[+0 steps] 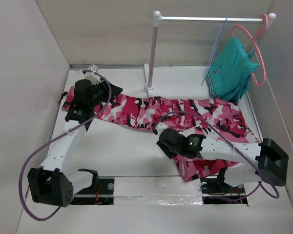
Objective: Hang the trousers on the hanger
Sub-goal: Flatten out the trousers at the center of the board.
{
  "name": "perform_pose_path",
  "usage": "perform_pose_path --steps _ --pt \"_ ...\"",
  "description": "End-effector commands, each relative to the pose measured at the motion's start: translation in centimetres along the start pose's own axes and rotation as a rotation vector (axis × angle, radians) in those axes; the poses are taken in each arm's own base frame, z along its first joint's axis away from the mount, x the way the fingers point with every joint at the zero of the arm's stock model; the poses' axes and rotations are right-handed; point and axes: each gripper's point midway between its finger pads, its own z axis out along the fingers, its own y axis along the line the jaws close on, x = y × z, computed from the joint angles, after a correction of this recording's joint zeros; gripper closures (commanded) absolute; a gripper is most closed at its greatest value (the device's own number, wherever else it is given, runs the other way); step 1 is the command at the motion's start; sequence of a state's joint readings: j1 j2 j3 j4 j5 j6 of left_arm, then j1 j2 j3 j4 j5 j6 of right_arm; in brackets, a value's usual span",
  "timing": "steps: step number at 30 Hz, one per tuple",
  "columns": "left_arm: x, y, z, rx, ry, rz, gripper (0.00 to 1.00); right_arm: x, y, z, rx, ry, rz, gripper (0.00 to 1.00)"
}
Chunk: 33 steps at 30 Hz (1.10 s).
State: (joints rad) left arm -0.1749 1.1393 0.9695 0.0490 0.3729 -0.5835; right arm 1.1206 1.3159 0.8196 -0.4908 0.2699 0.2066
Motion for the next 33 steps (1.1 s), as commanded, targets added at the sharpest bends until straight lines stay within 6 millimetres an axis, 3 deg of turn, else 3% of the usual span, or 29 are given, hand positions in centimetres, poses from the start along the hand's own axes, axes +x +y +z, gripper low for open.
perform_pose_path --steps 1,7,12,15,18,19,22,24,26,29,30,33 --pt "-2.3 -2.7 -0.9 0.084 -0.068 0.037 0.86 -2.0 -0.8 -0.6 0.056 -0.057 0.02 0.57" --pt "-2.2 -2.7 -0.9 0.087 -0.066 0.038 0.86 -2.9 -1.3 -0.7 0.074 -0.081 0.019 0.56" --pt "-2.3 -2.8 -1.0 0.09 -0.069 0.037 0.86 -0.8 -0.8 0.6 0.058 -0.014 0.025 0.56" --pt "-2.2 -2.7 -0.9 0.087 -0.059 0.036 0.86 -0.8 0.2 0.6 0.015 -0.034 0.038 0.59" --pt "-2.2 -2.8 -0.9 0.09 -0.065 0.034 0.86 -0.8 0.0 0.2 0.019 -0.042 0.057 0.69" --pt "-2.2 -2.6 -0.9 0.083 -0.064 0.034 0.86 -1.0 0.0 0.1 0.017 -0.049 0.059 0.82" --pt "-2.1 -2.5 -0.8 0.081 -0.059 0.034 0.86 -2.2 -0.2 -0.6 0.031 -0.073 0.062 1.0" --pt "-2.1 -2.5 -0.7 0.08 -0.062 0.032 0.86 -4.3 -0.9 -2.2 0.05 -0.146 0.094 1.0" --pt "-2.0 -2.1 -0.5 0.066 -0.057 0.031 0.86 -7.5 -1.1 -4.8 0.031 -0.273 0.133 1.0" --pt "-1.9 -2.0 -0.4 0.067 -0.054 0.03 0.86 -12.2 -4.0 -11.3 0.045 -0.521 0.239 1.0" --pt "-1.9 -2.0 -0.4 0.065 -0.058 0.029 0.86 -13.2 -5.2 -14.5 0.034 -0.616 0.28 1.0" --pt "-1.9 -1.7 -0.1 0.048 -0.049 0.03 0.86 -14.7 -8.2 -19.6 0.053 -0.795 0.351 1.0"
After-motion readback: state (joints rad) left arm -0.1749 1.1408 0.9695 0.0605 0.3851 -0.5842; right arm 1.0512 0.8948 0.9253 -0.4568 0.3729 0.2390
